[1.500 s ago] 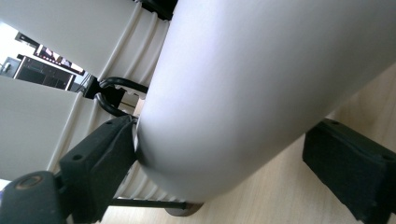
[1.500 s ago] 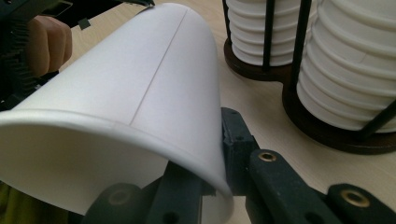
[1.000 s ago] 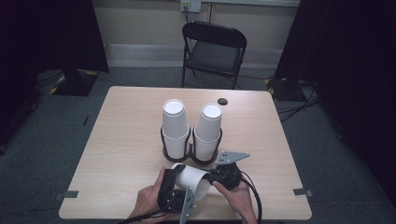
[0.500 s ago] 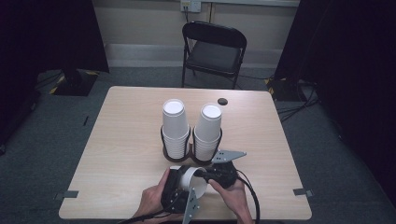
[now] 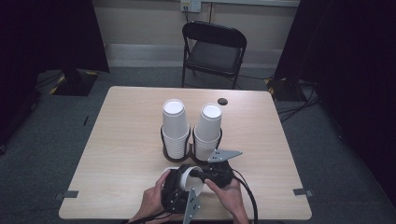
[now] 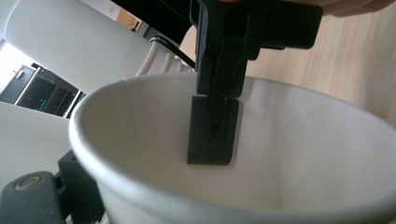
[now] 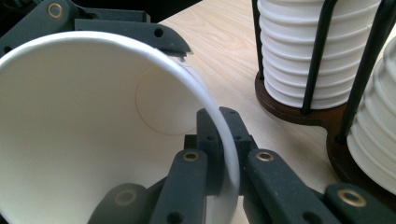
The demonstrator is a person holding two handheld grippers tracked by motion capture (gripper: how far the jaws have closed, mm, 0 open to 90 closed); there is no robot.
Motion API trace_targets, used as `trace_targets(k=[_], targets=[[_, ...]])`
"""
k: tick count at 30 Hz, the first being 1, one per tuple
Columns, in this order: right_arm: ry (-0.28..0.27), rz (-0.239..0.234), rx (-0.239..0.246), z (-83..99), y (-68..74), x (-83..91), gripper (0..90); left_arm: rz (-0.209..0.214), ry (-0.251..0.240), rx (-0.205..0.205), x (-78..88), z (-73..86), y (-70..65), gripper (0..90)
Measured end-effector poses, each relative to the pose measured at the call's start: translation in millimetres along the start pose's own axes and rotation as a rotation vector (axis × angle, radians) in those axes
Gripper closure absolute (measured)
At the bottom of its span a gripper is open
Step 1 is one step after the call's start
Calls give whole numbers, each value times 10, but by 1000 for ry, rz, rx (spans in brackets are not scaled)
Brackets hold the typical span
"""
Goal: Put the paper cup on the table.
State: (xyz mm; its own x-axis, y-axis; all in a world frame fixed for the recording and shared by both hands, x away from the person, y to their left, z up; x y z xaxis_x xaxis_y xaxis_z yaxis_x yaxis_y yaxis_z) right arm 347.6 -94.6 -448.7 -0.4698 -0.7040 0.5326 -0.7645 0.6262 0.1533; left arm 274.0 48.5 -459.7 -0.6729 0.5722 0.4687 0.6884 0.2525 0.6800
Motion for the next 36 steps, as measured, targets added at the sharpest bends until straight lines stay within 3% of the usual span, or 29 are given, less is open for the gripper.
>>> trace_targets(k=[16,22,24,30,36], targets=[[-1,15,-36,53,-40,5,866,18,7,13,-51,-20,-7,99],[-22,21,-48,38,-54,25,812,39,-28,52,-76,-25,-10,104],[-31,23,-53,37,-58,37,789,26,-12,38,-75,-23,10,104],[-62,56,-67,36,-86,70,753,12,-23,97,-81,23,70,106],[-82,61,-73,33,-93,109,728,-3,-38,153,-67,80,132,106]])
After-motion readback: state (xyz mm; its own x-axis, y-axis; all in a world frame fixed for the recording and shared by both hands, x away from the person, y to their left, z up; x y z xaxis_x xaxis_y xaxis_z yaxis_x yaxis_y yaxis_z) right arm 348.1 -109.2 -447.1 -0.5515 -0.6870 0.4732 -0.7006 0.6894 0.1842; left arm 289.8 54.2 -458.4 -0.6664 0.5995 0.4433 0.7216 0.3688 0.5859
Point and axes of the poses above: each handheld gripper's, and its own axes: x roughly backward along the jaws, z roughly out of its underside, y roughly to its left, the point moved 2 cm from there along -x, roughly forward along the jaws, and after that the axes turned 12 degrees about z, right-handed, at the moved point
